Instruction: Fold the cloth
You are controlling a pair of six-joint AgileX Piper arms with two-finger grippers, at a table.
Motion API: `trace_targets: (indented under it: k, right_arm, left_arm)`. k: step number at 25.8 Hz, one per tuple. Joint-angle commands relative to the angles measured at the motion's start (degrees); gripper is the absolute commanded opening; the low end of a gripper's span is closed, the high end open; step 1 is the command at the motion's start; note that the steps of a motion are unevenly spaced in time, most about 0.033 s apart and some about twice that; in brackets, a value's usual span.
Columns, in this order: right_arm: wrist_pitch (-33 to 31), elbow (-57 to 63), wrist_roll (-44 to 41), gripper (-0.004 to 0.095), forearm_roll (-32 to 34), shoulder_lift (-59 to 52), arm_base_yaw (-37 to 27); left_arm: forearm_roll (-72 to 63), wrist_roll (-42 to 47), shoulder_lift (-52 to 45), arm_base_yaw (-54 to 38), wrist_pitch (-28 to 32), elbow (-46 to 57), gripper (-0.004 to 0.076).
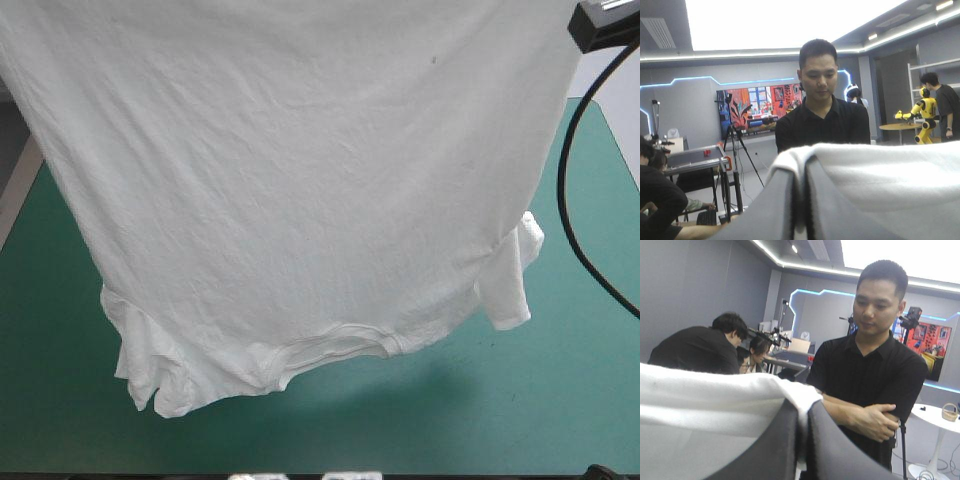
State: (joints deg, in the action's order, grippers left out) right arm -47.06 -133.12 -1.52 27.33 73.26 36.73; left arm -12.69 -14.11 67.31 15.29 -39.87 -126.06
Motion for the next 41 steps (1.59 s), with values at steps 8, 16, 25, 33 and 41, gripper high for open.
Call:
trace_targets:
  k: [8,16,25,33,41]
  right_arm:
    - [8.4,-1.3,-3.4,-0.0017,6.4,3.6,-0.3]
    - [16.3,-1.3,-16.6,-0.0017,17.4,12.0,-5.8]
    - [32.4,-11.7,-20.0,-0.0017,-3.4,25.3,-27.4]
    - [23.0,-22.4,-1.5,-0.0017,-26.8,37.9,-31.1]
    - [1.3,-10.5,11.4,-0.0017,-40.0,42.9,-30.3]
  left_arm:
    - [-0.7,-1.2,5.5,0.3,10.1,-1.2,-0.0017]
    - [-0.7,-1.0,16.4,0.3,24.3,-1.2,-0.0017]
    - [-2.4,1.5,31.0,-0.5,49.0,-7.7,-0.0017]
    - [-6.4,5.7,46.3,-5.1,31.3,-27.5,-0.0017]
    - [-4.1,6.9,55.1,-7.9,-11.2,-27.4,-0.0017]
